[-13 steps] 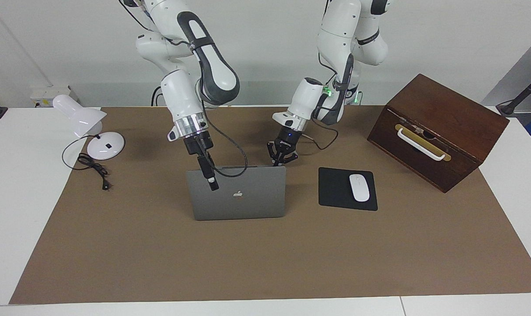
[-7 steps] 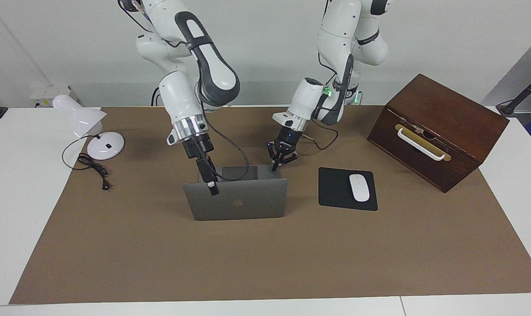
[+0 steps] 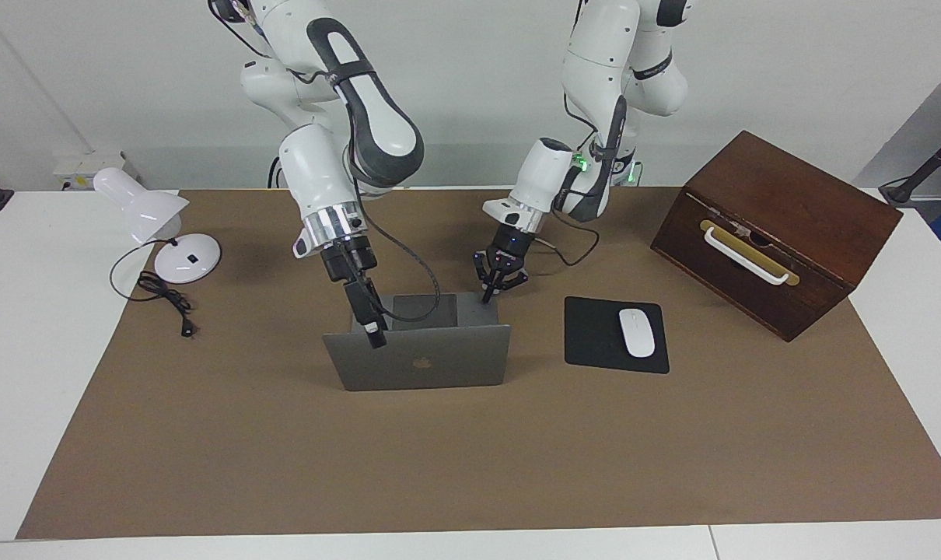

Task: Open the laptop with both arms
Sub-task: 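Push the lid fully open with the right gripper, then withdraw it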

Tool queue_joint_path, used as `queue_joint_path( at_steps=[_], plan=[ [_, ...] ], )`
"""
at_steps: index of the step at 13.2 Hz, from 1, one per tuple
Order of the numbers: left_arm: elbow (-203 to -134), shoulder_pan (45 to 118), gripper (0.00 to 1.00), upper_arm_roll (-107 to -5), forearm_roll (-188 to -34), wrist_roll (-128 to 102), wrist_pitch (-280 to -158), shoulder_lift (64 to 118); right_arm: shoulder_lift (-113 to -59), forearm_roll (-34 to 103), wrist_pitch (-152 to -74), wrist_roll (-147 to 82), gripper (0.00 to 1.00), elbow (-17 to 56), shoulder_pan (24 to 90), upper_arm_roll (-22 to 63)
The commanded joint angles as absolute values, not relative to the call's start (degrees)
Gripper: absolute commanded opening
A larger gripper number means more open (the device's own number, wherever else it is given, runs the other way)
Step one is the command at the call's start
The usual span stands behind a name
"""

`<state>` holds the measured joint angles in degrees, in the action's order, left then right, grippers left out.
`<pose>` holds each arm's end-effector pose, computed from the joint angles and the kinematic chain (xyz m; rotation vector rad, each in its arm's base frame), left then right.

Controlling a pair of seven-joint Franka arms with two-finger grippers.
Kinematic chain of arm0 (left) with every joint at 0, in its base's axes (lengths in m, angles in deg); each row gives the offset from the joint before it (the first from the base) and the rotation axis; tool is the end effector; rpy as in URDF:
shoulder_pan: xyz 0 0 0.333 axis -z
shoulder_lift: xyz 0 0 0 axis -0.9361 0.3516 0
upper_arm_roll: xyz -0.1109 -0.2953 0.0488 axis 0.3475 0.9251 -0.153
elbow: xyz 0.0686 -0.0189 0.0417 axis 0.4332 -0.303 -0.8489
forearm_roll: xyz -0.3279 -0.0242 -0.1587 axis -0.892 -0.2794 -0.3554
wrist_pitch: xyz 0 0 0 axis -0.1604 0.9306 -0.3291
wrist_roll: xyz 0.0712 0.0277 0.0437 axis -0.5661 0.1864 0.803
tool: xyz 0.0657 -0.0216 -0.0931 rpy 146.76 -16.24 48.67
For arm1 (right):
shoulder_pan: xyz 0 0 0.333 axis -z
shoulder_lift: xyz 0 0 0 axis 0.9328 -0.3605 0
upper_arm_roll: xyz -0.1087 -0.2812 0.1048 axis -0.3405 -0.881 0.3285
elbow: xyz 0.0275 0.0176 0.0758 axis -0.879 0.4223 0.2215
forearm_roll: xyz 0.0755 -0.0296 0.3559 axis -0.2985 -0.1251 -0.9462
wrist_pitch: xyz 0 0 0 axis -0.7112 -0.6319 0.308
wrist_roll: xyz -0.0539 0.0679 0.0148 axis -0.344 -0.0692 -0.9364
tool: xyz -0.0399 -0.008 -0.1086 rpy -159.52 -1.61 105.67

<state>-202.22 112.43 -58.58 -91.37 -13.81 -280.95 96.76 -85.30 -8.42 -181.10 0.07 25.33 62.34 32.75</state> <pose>0.3798 -0.3458 0.2891 2.5936 -0.5269 0.8809 0.5905 0.1621 0.4535 -1.7079 1.3705 -0.5897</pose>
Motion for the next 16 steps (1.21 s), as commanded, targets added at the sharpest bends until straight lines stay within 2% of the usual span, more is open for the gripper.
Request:
queue_joint_path(
  at_steps=[1,12,16],
  plan=[
    [-200.66,111.60,0.00,-59.02,-91.22,-14.88,-281.10,101.68,-87.08,-9.25,-180.14,-3.75,1.00,22.99,63.86,33.25],
    [-200.66,111.51,0.00,-59.02,-91.22,-14.79,-281.10,101.68,-88.75,-7.75,-178.20,-6.48,1.00,20.09,64.83,33.25],
    [-200.66,111.16,0.00,-59.02,-91.22,-14.70,-281.10,101.86,-88.40,-9.16,-179.26,3.68,1.00,15.44,59.83,33.51]
  ],
)
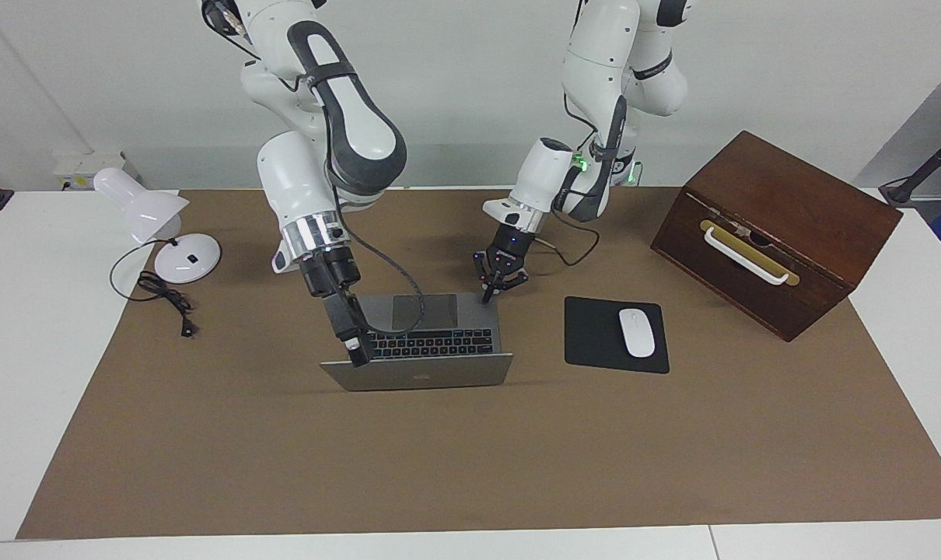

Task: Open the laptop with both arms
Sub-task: 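Push the lid fully open with the right gripper, then withdraw it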

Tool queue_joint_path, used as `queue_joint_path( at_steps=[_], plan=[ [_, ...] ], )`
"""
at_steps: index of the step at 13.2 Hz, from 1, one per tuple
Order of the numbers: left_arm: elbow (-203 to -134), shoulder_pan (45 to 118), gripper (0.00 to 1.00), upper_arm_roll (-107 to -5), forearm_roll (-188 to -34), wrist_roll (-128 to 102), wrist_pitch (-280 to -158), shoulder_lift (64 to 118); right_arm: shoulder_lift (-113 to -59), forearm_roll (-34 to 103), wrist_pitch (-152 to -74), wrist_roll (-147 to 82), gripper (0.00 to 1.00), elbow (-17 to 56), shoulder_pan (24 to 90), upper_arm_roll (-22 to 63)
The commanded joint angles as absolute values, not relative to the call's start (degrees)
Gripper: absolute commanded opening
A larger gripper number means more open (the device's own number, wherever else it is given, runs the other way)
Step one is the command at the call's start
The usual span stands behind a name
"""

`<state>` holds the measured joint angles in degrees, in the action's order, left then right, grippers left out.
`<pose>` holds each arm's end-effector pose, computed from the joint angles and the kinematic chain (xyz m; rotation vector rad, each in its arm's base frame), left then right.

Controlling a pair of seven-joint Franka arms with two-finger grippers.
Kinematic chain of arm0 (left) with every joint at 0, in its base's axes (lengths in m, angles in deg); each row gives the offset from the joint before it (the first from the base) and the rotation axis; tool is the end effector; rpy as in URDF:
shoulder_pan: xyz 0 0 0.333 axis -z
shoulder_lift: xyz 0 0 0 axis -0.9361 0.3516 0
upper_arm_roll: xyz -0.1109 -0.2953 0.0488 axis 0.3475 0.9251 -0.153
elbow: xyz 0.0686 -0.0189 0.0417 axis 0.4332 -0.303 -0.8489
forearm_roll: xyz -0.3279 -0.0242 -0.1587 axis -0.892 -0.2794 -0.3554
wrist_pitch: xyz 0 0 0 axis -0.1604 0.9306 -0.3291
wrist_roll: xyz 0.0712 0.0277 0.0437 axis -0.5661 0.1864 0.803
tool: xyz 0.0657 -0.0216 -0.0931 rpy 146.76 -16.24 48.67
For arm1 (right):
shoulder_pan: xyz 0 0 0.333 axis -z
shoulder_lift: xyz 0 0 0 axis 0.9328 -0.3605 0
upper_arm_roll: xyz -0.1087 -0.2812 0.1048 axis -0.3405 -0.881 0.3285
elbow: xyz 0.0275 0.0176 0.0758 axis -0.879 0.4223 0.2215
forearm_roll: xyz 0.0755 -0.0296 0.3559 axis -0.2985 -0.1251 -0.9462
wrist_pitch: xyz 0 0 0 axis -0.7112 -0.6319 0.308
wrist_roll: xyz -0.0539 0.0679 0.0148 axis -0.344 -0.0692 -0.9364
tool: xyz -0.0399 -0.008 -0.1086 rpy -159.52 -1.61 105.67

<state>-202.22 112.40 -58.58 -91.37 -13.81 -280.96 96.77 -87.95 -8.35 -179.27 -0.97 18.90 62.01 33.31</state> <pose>0.3800 -0.3456 0.2891 2.5939 -0.5263 0.8811 0.6114 0.1787 0.4739 -1.6745 1.3016 -0.5719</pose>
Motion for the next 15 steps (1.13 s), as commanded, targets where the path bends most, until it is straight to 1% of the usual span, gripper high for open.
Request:
queue_joint_path(
  at_steps=[1,4,6,7,9,11,13,15],
  plan=[
    [-200.66,110.99,0.00,-59.02,-91.22,-14.70,-281.10,101.94,-88.40,-9.25,-179.52,5.72,1.00,13.43,58.68,33.51],
    [-200.66,111.07,0.00,-58.94,-91.31,-13.83,-281.01,101.94,-88.67,-8.99,-182.07,8.99,1.00,10.69,55.87,33.42],
    [-200.66,111.07,0.00,-58.94,-91.31,-12.69,-281.01,101.86,-88.58,-7.59,-181.90,7.51,1.00,9.81,56.56,32.99],
    [-200.66,111.07,0.00,-58.94,-91.31,-11.81,-281.01,101.59,-88.66,-4.71,-181.89,5.50,1.00,9.55,57.00,32.72],
    [-200.66,111.07,0.00,-58.94,-91.31,-10.76,-281.01,101.07,-89.54,5.81,-180.50,2.15,1.00,9.19,60.50,32.72],
    [-200.22,110.99,0.00,-58.94,-91.31,-9.34,-280.92,100.28,-91.73,19.26,-174.46,2.48,1.00,4.64,66.12,32.90],
    [-200.22,110.81,0.00,-58.94,-91.40,-9.34,-280.75,99.66,-92.44,28.15,-164.89,1.96,1.00,1.21,70.25,32.81],
    [-200.22,109.85,0.00,-58.85,-91.40,-9.25,-279.61,99.13,-93.06,37.55,-157.84,0.91,1.00,-1.35,75.00,32.90]
  ],
)
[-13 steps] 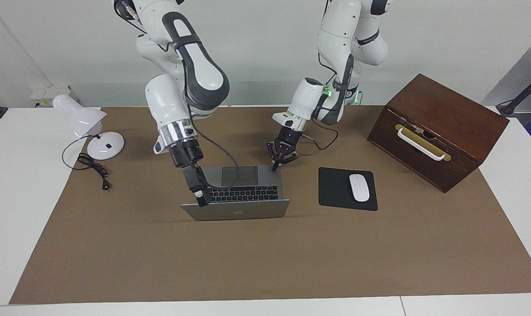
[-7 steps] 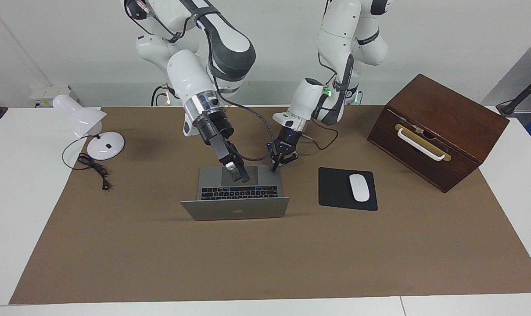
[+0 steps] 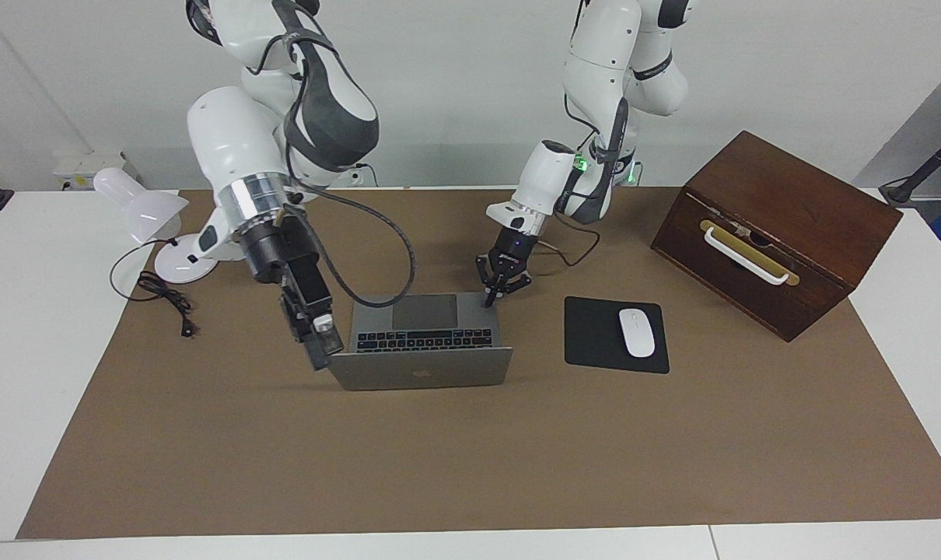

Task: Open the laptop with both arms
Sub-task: 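Push the lid fully open with the right gripper, then withdraw it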

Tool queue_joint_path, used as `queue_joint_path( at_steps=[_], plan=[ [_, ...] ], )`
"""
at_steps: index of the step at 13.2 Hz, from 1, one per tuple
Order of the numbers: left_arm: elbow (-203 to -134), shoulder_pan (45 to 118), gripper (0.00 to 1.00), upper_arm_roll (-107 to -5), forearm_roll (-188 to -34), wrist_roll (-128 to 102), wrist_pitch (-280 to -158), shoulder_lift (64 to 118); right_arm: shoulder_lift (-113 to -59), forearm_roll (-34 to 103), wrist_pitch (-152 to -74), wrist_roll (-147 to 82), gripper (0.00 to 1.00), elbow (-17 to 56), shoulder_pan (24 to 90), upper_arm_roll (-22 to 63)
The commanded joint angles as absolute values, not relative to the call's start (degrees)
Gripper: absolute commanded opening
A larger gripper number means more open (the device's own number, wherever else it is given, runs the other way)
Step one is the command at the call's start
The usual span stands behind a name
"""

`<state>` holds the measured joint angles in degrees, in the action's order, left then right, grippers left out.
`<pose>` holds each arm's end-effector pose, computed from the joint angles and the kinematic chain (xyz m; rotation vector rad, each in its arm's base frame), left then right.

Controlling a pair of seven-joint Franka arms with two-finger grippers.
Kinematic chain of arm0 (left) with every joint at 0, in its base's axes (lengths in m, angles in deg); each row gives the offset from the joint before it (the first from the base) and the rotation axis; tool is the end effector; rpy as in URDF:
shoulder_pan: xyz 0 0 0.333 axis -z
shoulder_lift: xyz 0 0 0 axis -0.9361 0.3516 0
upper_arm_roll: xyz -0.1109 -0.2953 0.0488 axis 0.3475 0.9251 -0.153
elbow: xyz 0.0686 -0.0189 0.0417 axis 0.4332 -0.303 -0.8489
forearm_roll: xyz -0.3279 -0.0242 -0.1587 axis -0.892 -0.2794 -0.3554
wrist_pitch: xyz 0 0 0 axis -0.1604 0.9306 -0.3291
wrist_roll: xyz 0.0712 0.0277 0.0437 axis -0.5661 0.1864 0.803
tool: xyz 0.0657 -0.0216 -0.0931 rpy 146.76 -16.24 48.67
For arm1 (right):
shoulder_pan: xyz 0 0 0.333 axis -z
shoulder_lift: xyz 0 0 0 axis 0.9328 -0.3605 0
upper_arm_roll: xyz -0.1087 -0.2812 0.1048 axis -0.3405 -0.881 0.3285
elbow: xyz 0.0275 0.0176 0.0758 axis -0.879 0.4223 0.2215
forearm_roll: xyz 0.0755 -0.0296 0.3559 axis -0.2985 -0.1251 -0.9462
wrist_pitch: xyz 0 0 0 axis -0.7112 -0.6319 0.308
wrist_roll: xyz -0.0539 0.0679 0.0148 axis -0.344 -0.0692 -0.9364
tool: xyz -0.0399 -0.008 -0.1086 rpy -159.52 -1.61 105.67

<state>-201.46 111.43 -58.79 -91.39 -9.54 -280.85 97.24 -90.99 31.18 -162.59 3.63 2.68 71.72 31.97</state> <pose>0.3899 -0.3404 0.2892 2.6017 -0.4002 0.8671 0.6823 0.1132 0.5922 -1.9824 0.8297 -0.8902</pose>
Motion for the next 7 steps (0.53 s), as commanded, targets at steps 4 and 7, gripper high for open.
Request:
queue_joint_path(
  at_steps=[4,7],
  plan=[
    [-199.25,109.67,0.00,-58.85,-91.40,-7.59,-273.56,95.45,-93.76,45.33,-145.28,-15.39,1.00,-7.05,80.72,32.98],
    [-198.11,109.14,0.00,-58.85,-91.40,-5.92,-268.02,92.46,-93.50,45.68,-138.67,-27.72,1.00,-8.83,83.28,32.90]
  ],
)
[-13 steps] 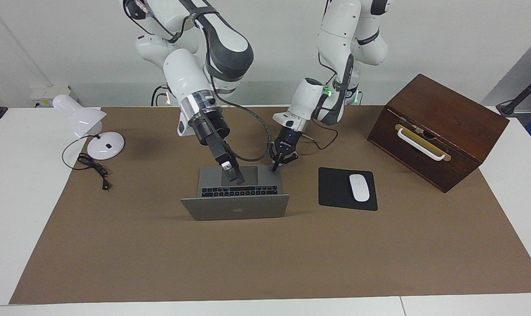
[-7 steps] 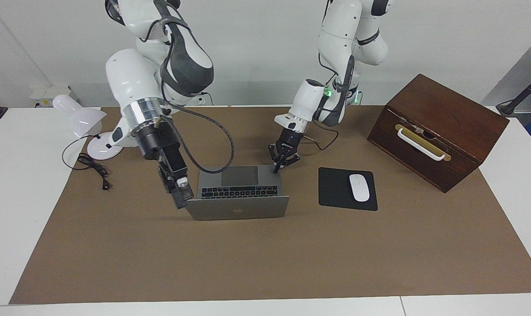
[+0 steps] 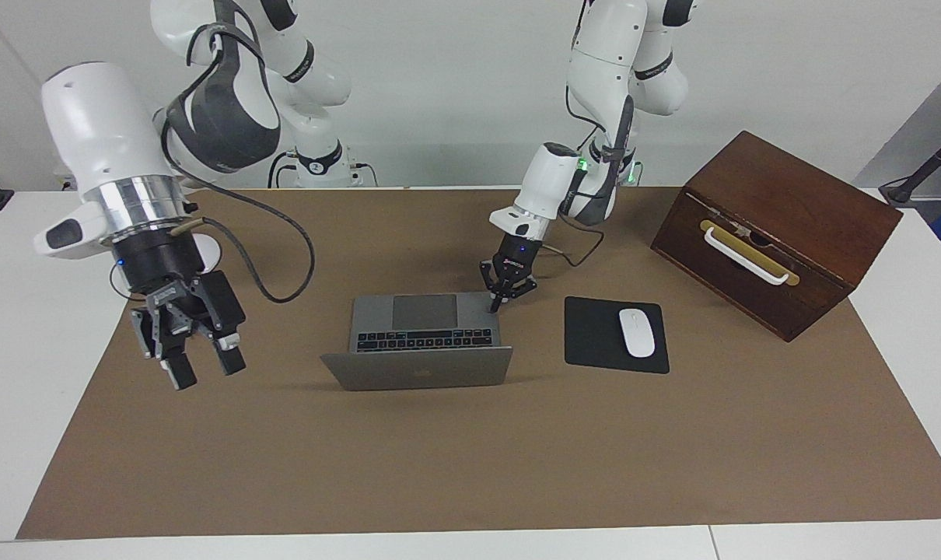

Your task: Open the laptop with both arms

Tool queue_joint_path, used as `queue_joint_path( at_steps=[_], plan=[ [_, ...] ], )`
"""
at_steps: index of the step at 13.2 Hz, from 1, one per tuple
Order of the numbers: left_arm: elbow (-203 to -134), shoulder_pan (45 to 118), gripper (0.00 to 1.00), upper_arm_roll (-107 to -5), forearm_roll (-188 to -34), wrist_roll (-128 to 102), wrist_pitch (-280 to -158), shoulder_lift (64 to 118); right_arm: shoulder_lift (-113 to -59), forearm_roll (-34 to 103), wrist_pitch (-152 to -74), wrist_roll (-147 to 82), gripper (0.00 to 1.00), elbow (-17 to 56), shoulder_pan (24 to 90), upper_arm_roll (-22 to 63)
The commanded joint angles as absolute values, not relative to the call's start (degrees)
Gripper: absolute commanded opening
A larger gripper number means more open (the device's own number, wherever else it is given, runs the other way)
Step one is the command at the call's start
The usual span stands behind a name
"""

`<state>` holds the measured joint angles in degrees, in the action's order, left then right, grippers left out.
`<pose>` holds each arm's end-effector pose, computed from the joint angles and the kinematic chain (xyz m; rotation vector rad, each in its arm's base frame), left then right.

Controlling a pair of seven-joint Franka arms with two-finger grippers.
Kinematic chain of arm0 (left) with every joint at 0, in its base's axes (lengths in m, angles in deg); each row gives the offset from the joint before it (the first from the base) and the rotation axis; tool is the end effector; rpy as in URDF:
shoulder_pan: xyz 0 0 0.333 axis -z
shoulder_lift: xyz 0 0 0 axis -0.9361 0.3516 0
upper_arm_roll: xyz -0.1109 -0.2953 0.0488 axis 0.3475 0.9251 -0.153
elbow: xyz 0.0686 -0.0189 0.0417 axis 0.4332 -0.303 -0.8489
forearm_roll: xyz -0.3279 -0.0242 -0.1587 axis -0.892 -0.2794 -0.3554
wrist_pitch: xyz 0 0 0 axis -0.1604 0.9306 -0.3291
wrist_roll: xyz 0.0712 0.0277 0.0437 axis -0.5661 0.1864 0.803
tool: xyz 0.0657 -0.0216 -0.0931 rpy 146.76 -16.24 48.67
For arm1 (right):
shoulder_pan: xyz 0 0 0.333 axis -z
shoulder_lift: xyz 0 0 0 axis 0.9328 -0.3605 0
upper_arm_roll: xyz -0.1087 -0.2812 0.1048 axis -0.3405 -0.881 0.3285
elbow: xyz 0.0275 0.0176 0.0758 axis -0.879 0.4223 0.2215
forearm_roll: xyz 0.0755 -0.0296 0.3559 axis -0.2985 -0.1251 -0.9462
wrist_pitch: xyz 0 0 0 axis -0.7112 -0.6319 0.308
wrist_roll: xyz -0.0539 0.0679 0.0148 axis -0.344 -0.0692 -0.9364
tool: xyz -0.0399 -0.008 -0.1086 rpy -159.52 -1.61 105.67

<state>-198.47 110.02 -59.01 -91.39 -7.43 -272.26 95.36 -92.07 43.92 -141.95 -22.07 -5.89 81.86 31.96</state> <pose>0.4088 -0.3388 0.3040 2.6584 -0.3242 0.7882 0.6974 0.0160 0.6154 -2.4620 0.2811 -1.0422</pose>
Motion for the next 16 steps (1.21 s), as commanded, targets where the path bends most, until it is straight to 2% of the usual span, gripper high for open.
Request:
queue_joint_path(
  at_steps=[1,5,7,9,11,14,16],
  plan=[
    [-198.11,109.05,0.00,-58.76,-91.40,-5.65,-267.22,91.76,-93.15,46.81,-136.74,-30.01,1.00,-8.91,84.07,32.90],
    [-195.57,108.97,0.00,-58.94,-91.75,-3.98,-258.81,89.12,-92.27,50.87,-124.97,-42.66,1.00,-10.85,86.87,32.72],
    [-191.71,108.10,0.00,-59.29,-91.75,-4.50,-247.85,86.75,-91.04,53.57,-118.65,-48.20,1.00,-10.85,87.85,32.55],
    [-186.62,106.16,0.00,-59.11,-91.66,-5.12,-236.07,85.60,-89.12,61.99,-110.65,-50.85,1.00,-10.94,87.77,32.72],
    [-183.79,104.93,0.00,-59.11,-91.66,-6.17,-229.71,84.81,-85.87,67.28,-103.27,-54.45,1.00,-10.94,87.68,32.90],
    [-182.12,103.79,0.00,-59.29,-91.75,-7.23,-224.60,83.67,-83.49,67.74,-90.18,-52.28,1.00,-10.24,88.03,31.33],
    [-180.45,102.21,0.00,-59.38,-91.66,-9.07,-219.52,82.61,-82.08,67.57,-80.43,-40.56,1.00,-9.97,88.82,30.61]
  ],
)
